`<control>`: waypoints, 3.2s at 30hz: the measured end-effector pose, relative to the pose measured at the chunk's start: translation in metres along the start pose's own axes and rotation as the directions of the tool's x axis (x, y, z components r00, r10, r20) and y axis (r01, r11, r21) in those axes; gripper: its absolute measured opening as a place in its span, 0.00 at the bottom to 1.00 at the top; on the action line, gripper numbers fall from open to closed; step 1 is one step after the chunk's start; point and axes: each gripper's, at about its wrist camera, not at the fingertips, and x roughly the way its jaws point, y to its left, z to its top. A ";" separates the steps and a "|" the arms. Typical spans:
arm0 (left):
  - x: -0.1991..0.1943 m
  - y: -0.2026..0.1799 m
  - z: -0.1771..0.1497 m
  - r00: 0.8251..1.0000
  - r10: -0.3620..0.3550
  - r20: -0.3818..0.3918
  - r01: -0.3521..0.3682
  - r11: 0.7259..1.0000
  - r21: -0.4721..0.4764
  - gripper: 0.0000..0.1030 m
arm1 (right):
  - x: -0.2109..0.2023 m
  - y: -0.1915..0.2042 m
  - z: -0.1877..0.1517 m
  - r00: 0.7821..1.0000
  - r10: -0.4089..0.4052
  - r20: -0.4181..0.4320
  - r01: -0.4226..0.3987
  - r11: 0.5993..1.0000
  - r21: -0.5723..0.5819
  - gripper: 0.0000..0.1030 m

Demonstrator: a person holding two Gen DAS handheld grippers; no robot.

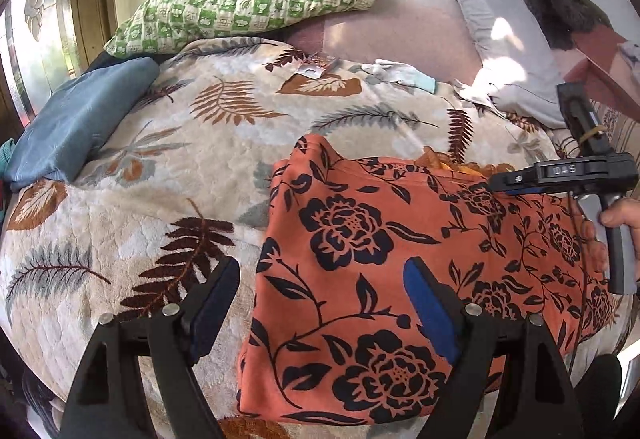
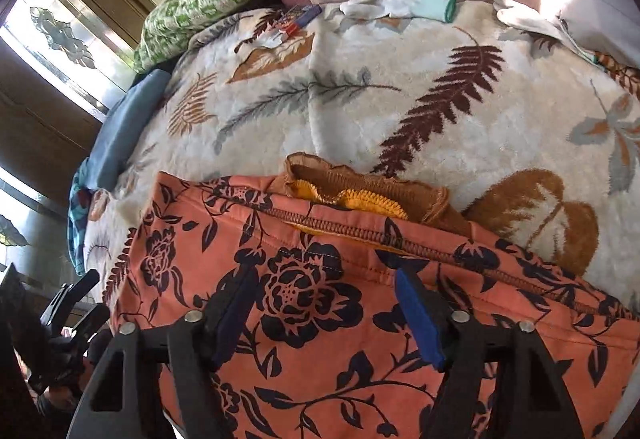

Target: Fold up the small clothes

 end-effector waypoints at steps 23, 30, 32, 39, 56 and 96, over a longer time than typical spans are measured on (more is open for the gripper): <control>0.033 -0.038 -0.021 0.994 0.021 -0.106 -0.012 0.996 0.088 0.84 | -0.098 -0.080 -0.094 0.988 -0.020 0.151 -0.032 0.941 0.337 0.84; 0.052 -0.019 -0.023 0.973 0.115 -0.200 -0.099 0.991 0.087 0.84 | -0.137 -0.133 -0.119 0.957 0.061 0.282 -0.187 0.874 0.448 0.72; 0.047 -0.016 -0.022 0.978 0.120 -0.168 -0.108 0.991 0.080 0.85 | -0.153 -0.112 -0.125 0.947 0.111 0.302 -0.233 0.882 0.408 0.72; 0.026 -0.025 -0.023 0.980 0.162 -0.113 -0.149 0.983 0.110 0.85 | -0.096 -0.096 -0.194 0.978 0.141 0.152 -0.198 0.858 0.475 0.76; -0.004 -0.030 -0.027 0.976 0.156 -0.150 -0.150 0.988 0.048 0.85 | -0.088 -0.065 -0.184 0.988 0.070 0.136 -0.132 0.841 0.525 0.80; -0.060 -0.019 -0.042 0.996 0.068 -0.062 -0.073 0.994 -0.084 0.85 | -0.128 -0.122 -0.259 0.955 0.003 0.298 -0.262 0.486 0.834 0.80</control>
